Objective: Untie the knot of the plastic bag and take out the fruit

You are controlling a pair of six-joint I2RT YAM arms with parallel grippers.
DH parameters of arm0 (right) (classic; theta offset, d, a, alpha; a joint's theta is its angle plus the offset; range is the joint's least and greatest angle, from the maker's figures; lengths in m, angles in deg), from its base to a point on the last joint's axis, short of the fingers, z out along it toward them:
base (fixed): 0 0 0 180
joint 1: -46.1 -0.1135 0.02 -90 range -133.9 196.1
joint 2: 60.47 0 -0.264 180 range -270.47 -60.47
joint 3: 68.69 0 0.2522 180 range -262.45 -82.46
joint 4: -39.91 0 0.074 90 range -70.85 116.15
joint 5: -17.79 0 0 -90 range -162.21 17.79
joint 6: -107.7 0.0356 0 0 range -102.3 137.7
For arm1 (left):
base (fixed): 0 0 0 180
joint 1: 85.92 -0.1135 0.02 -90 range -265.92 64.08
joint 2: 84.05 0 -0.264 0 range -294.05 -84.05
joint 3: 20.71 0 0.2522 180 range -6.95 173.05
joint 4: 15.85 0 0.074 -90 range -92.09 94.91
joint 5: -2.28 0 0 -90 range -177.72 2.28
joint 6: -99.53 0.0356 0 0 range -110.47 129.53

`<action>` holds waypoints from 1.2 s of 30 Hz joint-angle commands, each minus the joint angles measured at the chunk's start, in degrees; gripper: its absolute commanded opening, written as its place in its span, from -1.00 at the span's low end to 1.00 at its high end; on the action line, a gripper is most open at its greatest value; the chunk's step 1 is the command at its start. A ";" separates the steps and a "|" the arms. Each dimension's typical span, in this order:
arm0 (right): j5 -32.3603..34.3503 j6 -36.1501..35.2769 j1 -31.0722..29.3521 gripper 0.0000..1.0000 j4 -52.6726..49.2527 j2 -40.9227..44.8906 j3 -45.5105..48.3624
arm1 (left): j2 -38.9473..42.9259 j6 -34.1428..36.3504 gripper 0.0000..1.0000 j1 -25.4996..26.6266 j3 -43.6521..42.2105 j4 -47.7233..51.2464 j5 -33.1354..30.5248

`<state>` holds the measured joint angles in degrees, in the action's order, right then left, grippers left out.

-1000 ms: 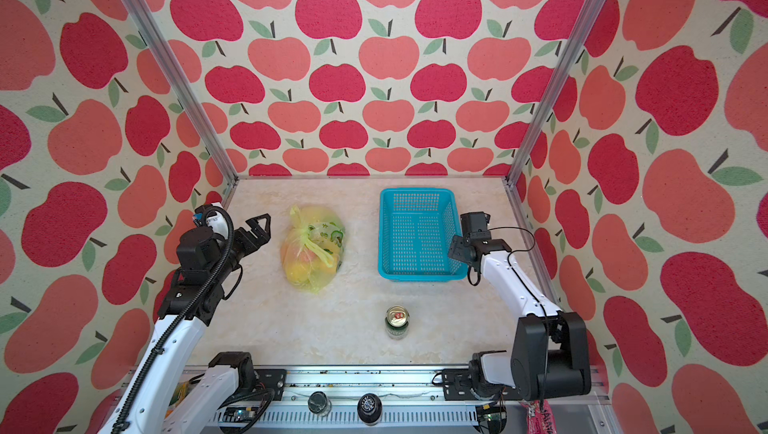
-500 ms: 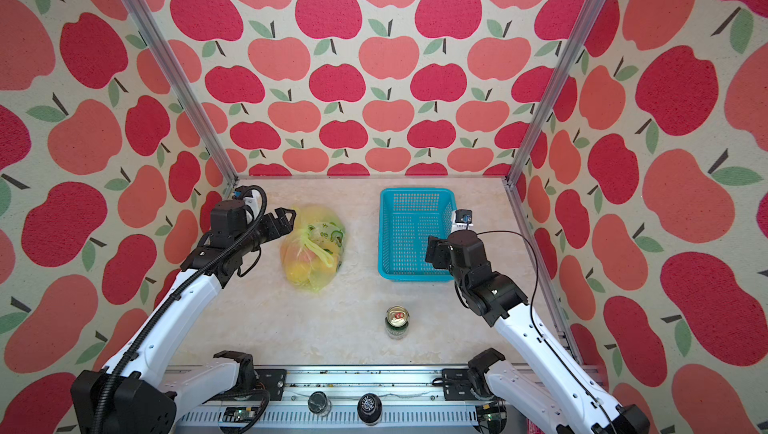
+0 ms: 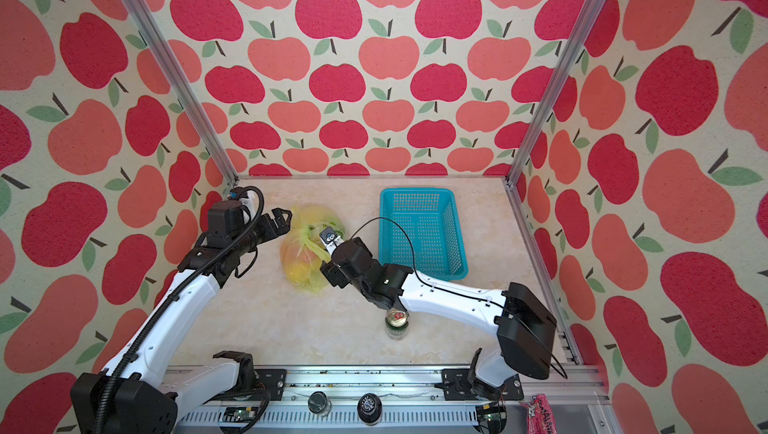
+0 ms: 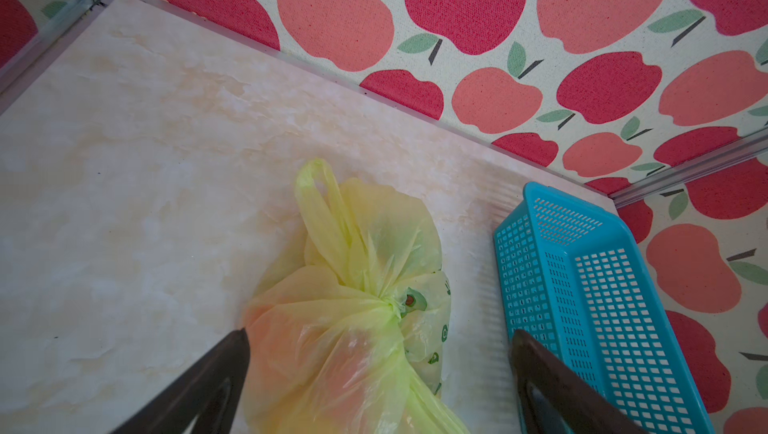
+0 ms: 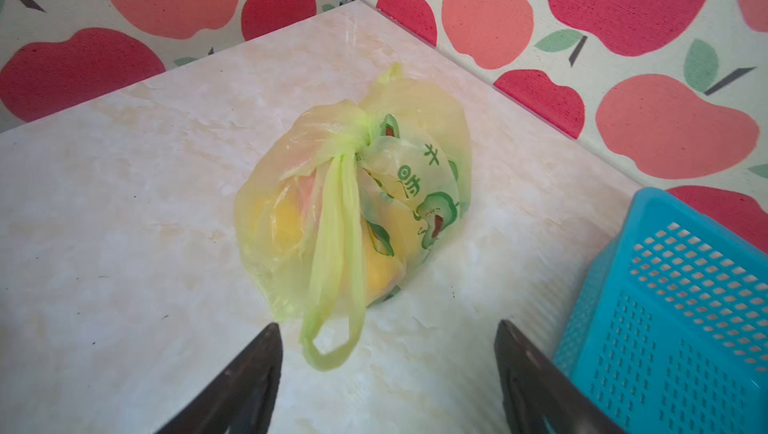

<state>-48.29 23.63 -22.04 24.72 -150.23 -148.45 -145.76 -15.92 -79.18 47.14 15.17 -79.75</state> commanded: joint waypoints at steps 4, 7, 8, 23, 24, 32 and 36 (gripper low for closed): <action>-4.35 -1.66 -0.42 0.83 8.62 -3.77 -1.48 | 5.71 -2.64 0.98 -3.71 -3.88 -2.58 1.31; 0.09 -1.80 -0.42 0.86 4.29 -7.74 -5.41 | 6.94 -3.24 0.98 -4.85 -4.96 -3.88 2.85; 0.87 -2.00 -0.42 0.86 3.05 -9.26 -6.90 | 6.96 -3.31 0.98 -5.00 -4.98 -3.98 3.22; 1.42 -3.32 0.73 0.95 0.21 -12.62 -13.05 | 3.57 -3.03 0.98 -4.95 -2.96 -2.40 5.53; 0.20 -2.92 1.38 0.95 0.66 -11.04 -12.01 | 3.44 -2.89 0.98 -4.61 -2.87 -2.45 5.68; -16.54 5.94 13.82 0.75 1.71 -7.18 -9.25 | 5.07 -7.58 0.99 -0.69 -6.20 -3.68 4.46; -23.98 8.21 18.72 0.73 -0.33 -13.35 -14.88 | 7.97 -11.06 0.93 0.51 -10.99 -8.11 3.41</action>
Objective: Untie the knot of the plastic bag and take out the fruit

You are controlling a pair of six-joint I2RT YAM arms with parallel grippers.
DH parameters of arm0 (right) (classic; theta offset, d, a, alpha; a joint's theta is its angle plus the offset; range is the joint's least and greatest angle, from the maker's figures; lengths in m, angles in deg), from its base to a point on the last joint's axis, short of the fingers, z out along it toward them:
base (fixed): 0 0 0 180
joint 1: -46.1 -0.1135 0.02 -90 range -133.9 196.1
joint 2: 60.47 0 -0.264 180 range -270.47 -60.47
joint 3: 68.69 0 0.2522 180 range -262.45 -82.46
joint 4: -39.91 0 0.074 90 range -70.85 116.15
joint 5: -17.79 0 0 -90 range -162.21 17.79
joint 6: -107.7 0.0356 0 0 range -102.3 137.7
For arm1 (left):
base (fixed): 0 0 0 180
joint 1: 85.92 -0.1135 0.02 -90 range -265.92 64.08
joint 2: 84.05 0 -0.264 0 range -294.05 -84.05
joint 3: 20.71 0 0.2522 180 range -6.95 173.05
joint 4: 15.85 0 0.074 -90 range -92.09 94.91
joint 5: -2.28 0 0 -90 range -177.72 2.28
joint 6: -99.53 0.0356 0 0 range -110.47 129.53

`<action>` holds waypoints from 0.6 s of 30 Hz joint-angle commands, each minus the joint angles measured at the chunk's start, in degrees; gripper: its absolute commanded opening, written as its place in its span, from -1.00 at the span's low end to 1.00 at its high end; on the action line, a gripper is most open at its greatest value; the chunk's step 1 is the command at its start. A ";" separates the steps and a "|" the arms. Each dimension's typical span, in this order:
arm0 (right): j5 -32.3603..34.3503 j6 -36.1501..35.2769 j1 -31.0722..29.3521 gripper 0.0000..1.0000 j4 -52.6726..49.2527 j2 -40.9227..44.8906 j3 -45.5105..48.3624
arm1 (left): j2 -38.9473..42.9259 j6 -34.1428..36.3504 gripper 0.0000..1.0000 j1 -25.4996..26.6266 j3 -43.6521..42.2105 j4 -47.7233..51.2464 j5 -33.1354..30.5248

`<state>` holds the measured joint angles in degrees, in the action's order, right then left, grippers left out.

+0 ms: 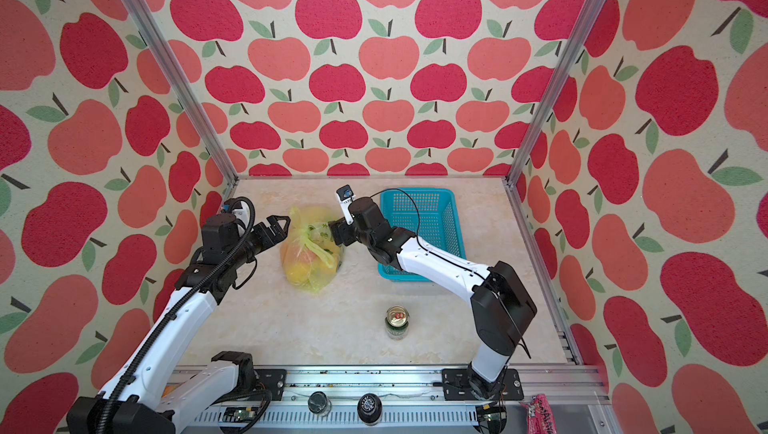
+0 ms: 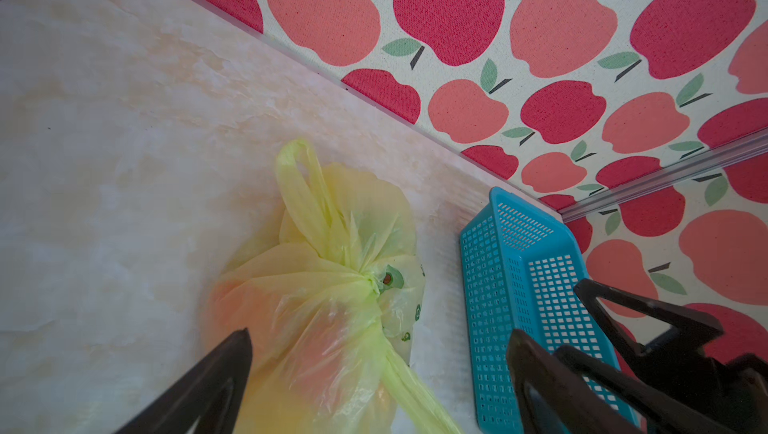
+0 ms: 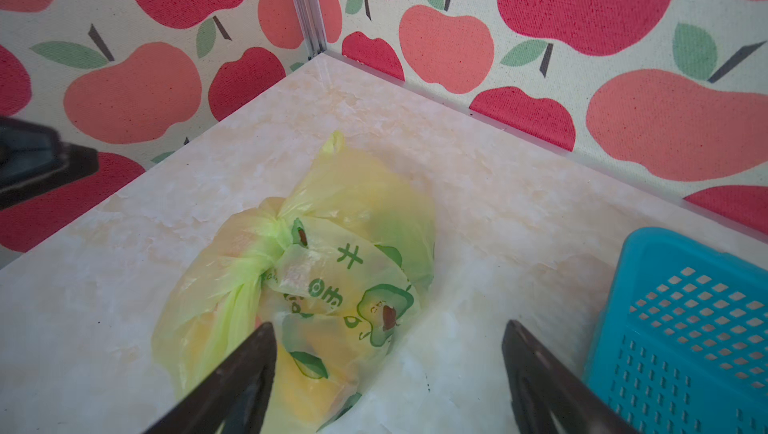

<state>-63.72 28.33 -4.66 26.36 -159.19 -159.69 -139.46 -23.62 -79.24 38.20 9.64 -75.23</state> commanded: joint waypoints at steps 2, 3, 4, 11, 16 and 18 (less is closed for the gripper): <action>-10.86 3.60 2.32 0.71 -4.51 -8.82 -8.31 | 1.90 -3.42 0.91 0.61 -1.52 -0.84 -3.12; -11.64 3.63 2.49 0.71 -5.36 -10.59 -10.16 | 1.77 -3.48 0.90 0.57 -1.30 0.06 -3.98; -12.74 3.79 2.51 0.71 -5.72 -12.43 -11.83 | 1.57 -3.87 0.90 0.61 -1.41 0.31 -4.60; -22.16 6.86 1.88 0.73 -3.02 -21.24 -19.12 | 3.85 -12.25 0.91 1.92 -9.39 -9.09 -5.22; -22.05 5.74 0.65 0.67 -5.20 -25.07 -23.81 | 3.88 -17.15 0.97 4.60 -12.61 -12.10 -10.00; -20.63 4.83 0.12 0.63 -7.65 -26.85 -26.65 | 2.24 -18.18 0.98 4.99 -13.10 -13.35 -10.40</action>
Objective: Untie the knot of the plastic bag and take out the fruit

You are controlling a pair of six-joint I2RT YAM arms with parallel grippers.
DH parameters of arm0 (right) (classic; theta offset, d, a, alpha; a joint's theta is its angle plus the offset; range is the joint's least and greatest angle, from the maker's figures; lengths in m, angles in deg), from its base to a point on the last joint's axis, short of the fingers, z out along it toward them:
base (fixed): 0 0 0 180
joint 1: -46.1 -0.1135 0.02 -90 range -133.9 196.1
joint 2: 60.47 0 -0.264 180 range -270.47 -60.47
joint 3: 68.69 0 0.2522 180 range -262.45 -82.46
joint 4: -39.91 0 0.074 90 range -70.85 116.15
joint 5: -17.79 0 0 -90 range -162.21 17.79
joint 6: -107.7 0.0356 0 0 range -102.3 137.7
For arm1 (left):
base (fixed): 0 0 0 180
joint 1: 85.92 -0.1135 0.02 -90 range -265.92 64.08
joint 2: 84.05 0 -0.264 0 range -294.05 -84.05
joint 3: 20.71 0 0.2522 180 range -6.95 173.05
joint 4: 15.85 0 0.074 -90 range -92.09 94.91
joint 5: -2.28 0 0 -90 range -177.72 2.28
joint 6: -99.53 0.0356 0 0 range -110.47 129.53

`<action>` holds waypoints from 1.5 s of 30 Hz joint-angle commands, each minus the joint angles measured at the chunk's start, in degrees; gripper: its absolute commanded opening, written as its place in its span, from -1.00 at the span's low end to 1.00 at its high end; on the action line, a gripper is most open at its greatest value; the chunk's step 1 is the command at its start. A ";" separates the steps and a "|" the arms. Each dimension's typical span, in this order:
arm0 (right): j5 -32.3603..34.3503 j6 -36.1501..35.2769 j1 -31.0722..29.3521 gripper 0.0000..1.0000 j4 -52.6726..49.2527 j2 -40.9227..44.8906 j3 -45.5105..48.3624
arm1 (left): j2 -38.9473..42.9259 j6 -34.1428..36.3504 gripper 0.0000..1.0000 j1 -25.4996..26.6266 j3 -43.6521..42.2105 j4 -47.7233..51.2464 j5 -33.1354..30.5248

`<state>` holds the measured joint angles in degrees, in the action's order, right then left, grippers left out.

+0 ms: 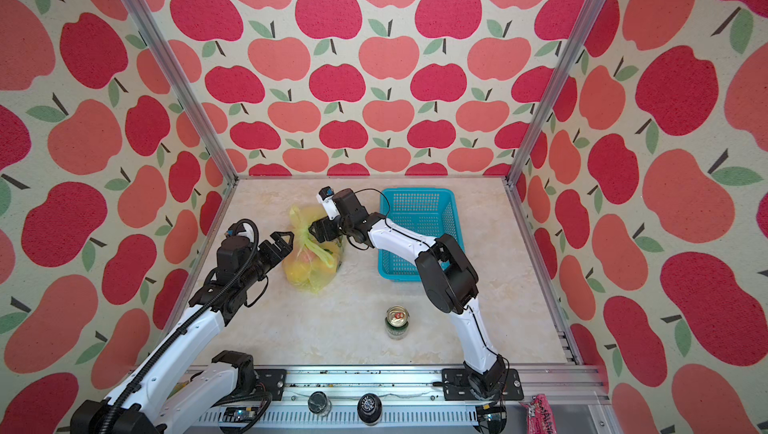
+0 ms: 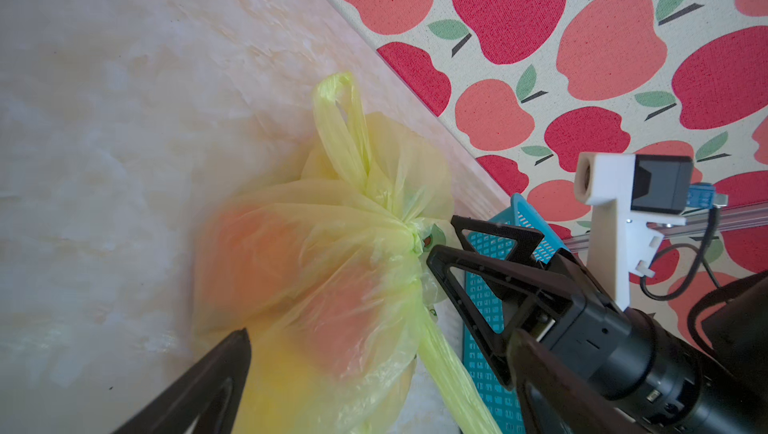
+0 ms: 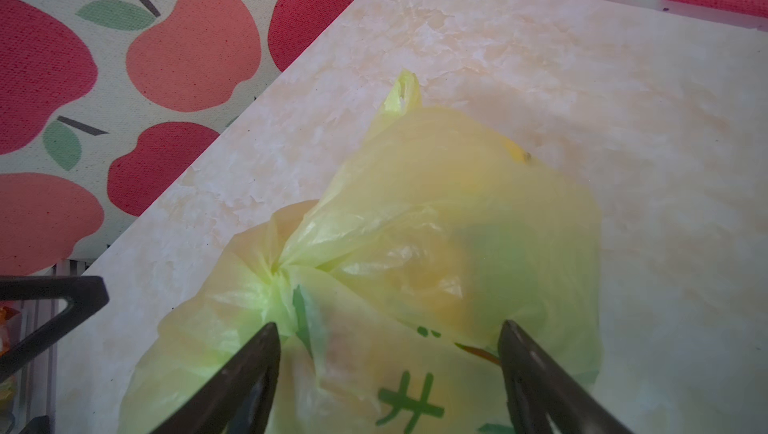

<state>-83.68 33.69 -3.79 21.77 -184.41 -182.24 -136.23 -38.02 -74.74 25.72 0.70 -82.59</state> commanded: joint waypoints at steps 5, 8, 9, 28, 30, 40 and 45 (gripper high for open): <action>1.82 -0.66 -1.54 0.36 -4.00 -4.60 -6.99 | -5.06 -5.46 0.97 2.29 -1.43 -8.14 -2.43; 3.59 0.17 -1.68 -0.11 -5.06 -4.97 -7.81 | -7.03 -5.70 0.93 3.35 -1.24 -8.56 -3.36; 4.46 0.43 -1.74 -0.23 -4.99 -4.56 -7.44 | -7.58 -5.95 0.90 3.32 -1.49 -9.16 -3.33; 12.32 3.57 -2.67 -1.00 11.57 12.45 18.65 | -19.01 -4.90 -1.00 6.75 0.60 -15.53 -1.75; 13.79 3.14 -2.67 -1.00 11.52 14.22 20.42 | -18.72 -2.86 -1.00 6.52 1.65 -15.06 -0.85; 17.75 2.46 -2.58 -1.00 13.06 19.76 26.43 | -17.62 12.86 -1.00 4.76 14.75 -0.71 4.42; 21.20 3.42 -2.51 -1.00 14.49 23.60 30.80 | -19.75 15.06 -1.00 2.71 17.15 1.20 9.18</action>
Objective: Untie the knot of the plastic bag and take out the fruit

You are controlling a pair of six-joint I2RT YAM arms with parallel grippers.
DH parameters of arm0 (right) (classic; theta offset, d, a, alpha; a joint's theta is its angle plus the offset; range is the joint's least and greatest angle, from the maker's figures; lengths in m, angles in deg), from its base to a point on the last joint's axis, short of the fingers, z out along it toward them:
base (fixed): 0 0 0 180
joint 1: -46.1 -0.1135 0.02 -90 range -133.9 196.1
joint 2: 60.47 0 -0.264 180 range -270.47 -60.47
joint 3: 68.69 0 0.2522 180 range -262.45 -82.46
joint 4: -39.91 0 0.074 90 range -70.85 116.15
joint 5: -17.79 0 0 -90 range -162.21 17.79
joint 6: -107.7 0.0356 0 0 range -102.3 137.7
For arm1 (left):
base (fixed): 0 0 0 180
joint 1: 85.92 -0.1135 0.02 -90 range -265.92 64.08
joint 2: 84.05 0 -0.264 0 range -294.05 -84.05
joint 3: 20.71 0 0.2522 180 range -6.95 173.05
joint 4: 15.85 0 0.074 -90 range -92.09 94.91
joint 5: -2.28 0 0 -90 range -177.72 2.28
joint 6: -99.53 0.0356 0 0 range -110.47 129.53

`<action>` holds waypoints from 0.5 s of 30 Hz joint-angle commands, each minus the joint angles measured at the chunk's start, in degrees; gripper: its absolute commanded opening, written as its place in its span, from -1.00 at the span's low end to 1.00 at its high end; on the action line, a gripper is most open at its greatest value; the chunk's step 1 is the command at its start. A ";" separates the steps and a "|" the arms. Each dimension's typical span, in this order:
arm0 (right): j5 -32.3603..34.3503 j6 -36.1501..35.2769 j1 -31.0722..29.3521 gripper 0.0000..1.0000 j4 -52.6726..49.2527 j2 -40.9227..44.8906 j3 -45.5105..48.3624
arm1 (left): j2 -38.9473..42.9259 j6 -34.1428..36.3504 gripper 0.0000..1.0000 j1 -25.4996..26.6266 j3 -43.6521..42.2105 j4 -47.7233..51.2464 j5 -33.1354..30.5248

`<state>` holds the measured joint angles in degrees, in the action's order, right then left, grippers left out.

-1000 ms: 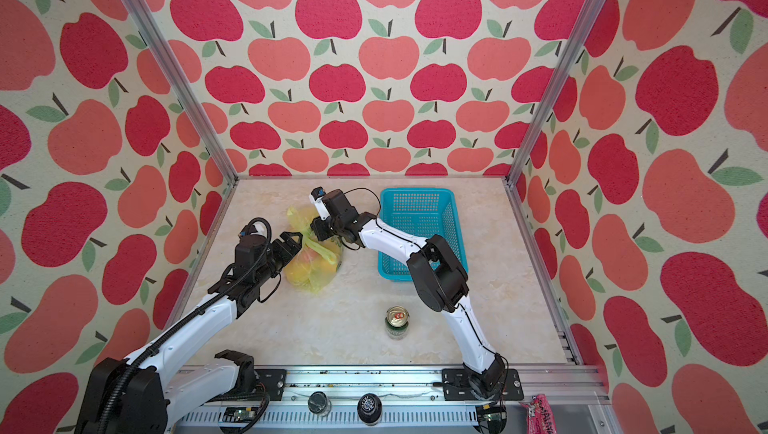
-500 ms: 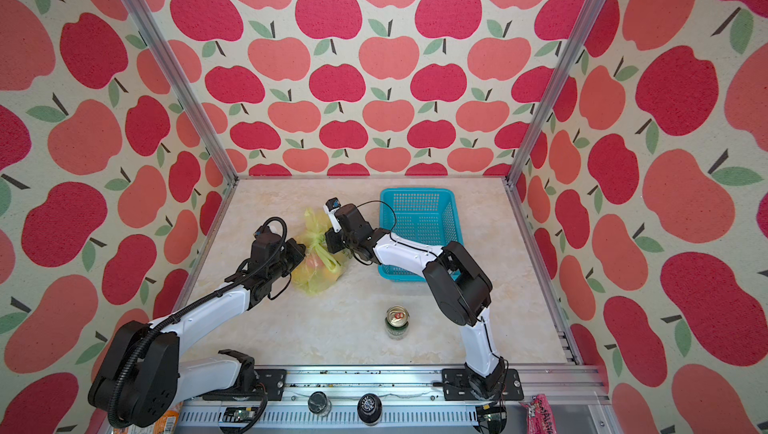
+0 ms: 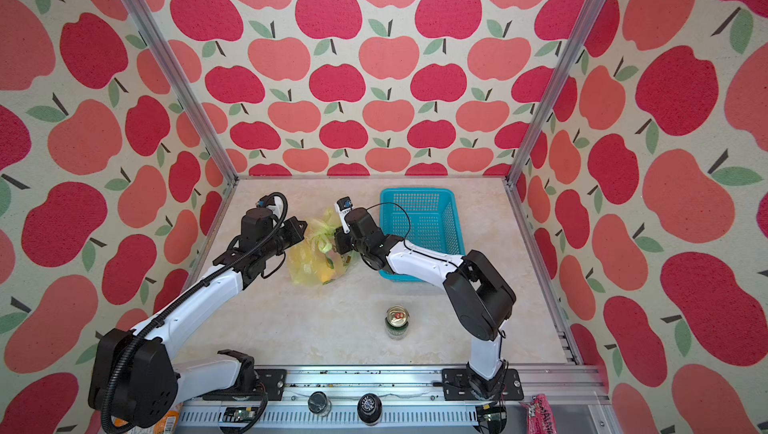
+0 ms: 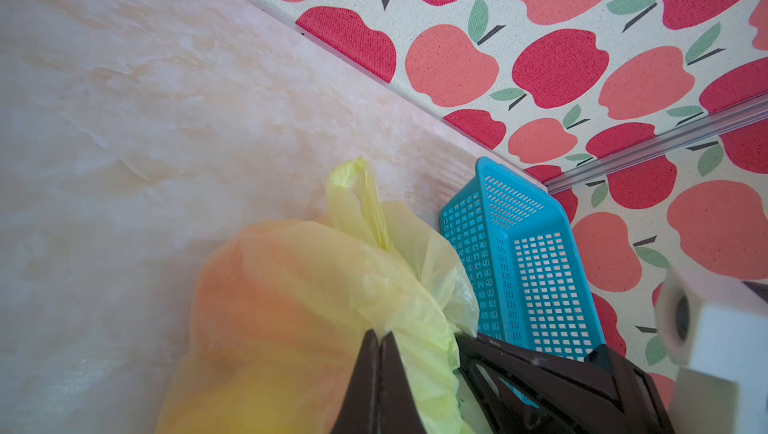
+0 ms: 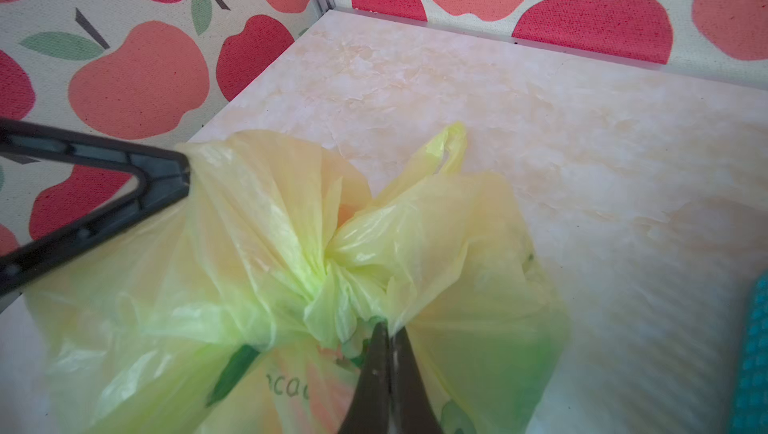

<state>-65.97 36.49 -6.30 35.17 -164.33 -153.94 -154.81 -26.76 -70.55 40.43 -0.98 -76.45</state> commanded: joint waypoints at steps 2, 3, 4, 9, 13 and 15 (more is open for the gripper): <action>4.88 0.92 0.02 -1.00 2.32 5.26 4.78 | -1.92 4.25 -1.00 -3.06 2.98 3.38 5.60; 5.54 0.99 0.02 -1.00 2.92 6.14 5.75 | -2.00 4.30 -1.00 -3.89 2.84 3.38 6.27; 6.07 0.92 0.02 -1.00 3.72 7.06 6.84 | -1.81 4.24 -1.00 -4.67 2.51 3.46 6.57; 8.39 1.03 0.52 -1.00 5.88 9.94 10.68 | 1.06 4.65 -1.00 -8.86 0.93 4.44 7.60; 8.71 2.32 1.67 -1.00 8.64 11.90 13.93 | 3.84 4.57 -1.00 -11.33 -0.42 4.89 7.63; 9.18 2.89 2.11 -1.00 10.13 13.11 15.71 | 4.94 4.48 -1.00 -12.31 -1.21 4.70 7.71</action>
<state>-59.85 37.78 -5.36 42.49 -154.01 -140.30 -151.99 -23.51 -81.32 40.21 3.13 -68.49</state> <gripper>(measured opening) 0.043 0.046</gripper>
